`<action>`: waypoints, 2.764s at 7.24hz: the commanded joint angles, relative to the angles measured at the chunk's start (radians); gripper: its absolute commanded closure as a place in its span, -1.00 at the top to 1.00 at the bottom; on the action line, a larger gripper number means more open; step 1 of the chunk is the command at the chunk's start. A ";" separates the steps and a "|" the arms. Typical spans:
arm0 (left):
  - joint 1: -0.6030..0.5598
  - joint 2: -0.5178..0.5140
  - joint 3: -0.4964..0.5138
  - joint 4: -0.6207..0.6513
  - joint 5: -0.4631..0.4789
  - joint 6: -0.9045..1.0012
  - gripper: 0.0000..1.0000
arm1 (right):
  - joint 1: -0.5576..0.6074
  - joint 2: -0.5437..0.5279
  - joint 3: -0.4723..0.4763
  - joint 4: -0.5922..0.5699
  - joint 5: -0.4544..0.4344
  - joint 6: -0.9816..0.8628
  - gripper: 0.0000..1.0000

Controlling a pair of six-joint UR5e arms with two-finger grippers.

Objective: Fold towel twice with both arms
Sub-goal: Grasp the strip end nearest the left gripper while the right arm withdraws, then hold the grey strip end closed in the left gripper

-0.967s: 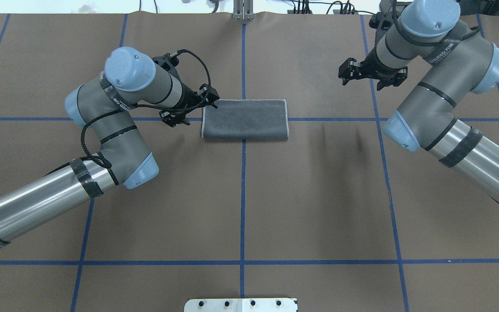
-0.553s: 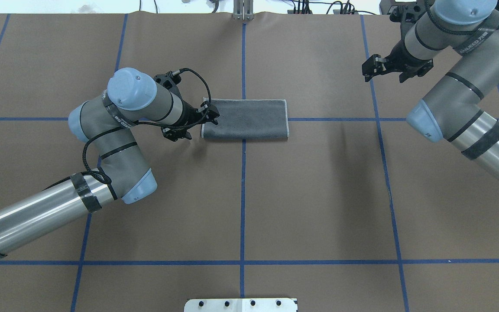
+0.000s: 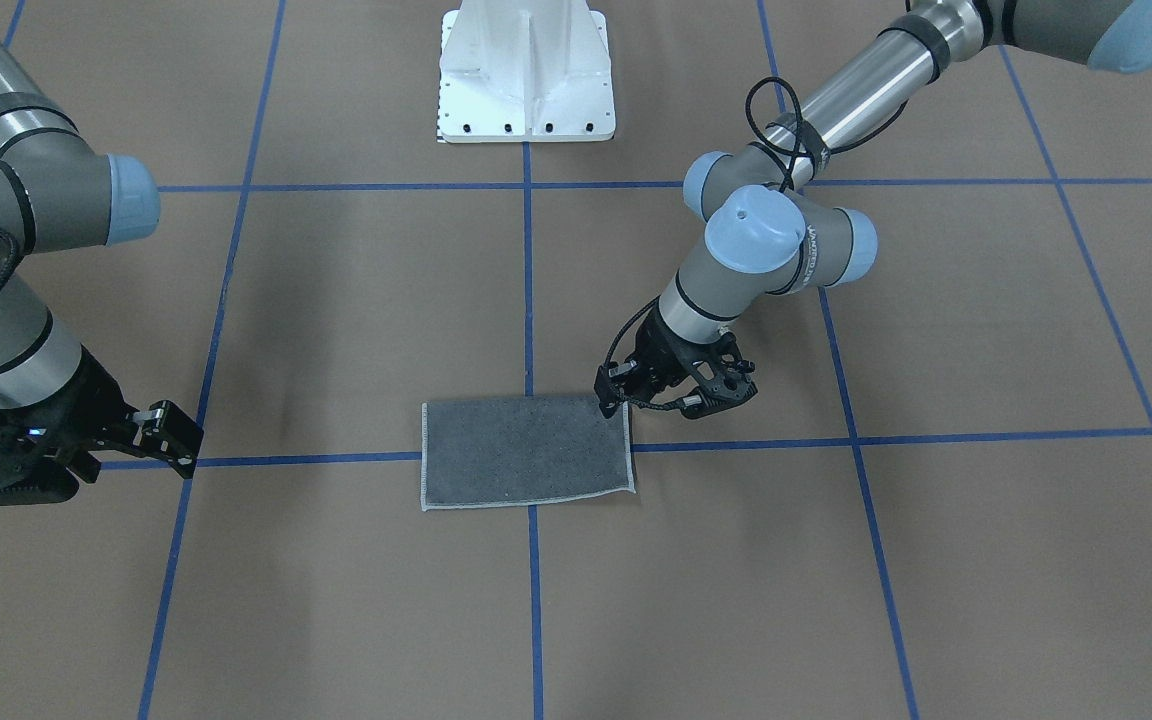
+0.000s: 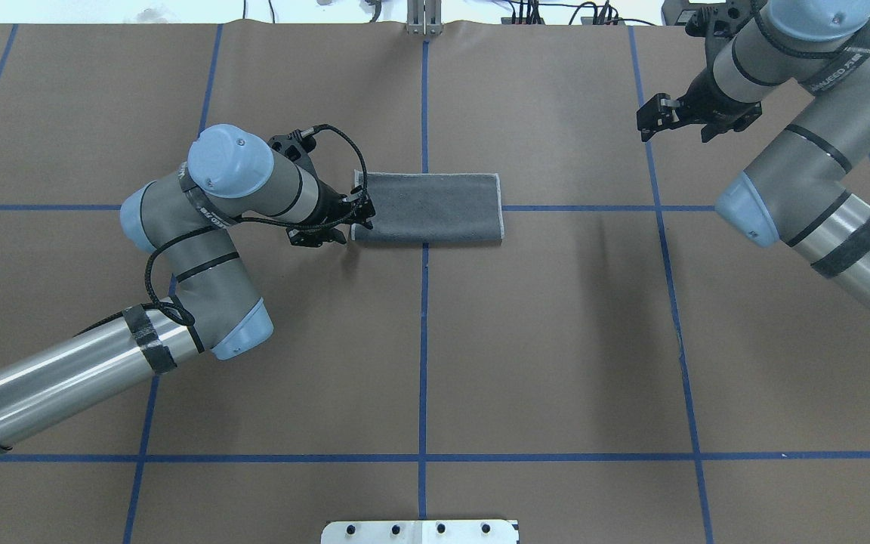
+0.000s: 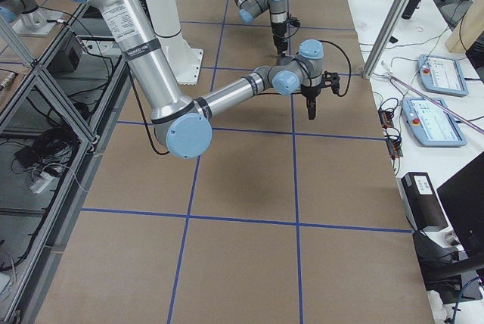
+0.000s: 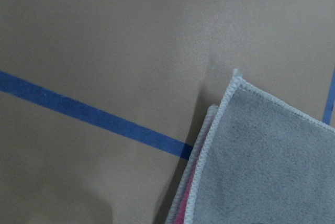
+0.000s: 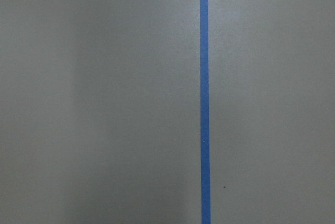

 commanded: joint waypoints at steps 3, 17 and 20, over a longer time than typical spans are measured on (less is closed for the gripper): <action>0.000 -0.001 -0.001 0.000 -0.001 -0.003 -0.10 | 0.000 -0.002 0.001 0.000 -0.003 0.000 0.99; 0.000 0.000 -0.008 0.000 -0.007 0.005 -0.47 | 0.000 -0.002 0.009 0.002 -0.003 0.001 0.99; 0.000 0.000 -0.009 0.000 -0.007 0.003 -0.75 | 0.000 -0.002 0.009 0.002 -0.003 0.003 0.99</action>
